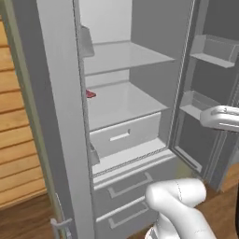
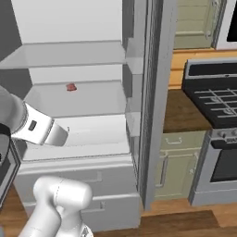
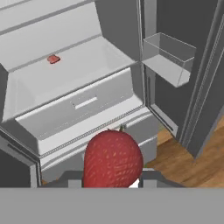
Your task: Take the strawberry from the fridge and place it on top of the pancake, located on the dining counter.
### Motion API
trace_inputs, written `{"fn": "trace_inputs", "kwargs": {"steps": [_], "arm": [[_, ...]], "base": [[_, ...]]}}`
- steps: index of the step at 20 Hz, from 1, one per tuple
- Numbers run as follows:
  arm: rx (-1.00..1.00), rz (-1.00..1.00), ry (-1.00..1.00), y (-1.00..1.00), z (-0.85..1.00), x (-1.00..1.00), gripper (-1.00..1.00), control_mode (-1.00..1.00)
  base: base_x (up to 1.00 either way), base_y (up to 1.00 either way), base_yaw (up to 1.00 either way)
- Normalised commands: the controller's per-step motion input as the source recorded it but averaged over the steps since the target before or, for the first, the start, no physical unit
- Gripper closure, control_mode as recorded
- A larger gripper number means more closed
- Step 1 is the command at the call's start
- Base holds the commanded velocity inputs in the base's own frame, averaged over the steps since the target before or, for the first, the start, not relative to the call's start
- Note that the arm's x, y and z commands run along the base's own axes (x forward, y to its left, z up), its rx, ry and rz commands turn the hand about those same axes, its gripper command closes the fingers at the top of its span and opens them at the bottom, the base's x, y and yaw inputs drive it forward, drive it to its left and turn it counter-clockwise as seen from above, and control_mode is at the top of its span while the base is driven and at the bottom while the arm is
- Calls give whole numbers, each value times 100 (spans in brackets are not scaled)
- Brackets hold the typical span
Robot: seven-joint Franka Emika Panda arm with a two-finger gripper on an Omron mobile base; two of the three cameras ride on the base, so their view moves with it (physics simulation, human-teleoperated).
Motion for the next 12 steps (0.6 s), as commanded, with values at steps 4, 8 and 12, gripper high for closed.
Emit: {"fn": "trace_inputs", "kwargs": {"steps": [4,8,12], "arm": [[0,0,0,0,0,0,100,100],[0,0,0,0,0,0,100,100],[0,0,0,0,0,0,100,100]], "base": [[-14,28,-48],[-34,6,-52],[-48,11,-53]]}}
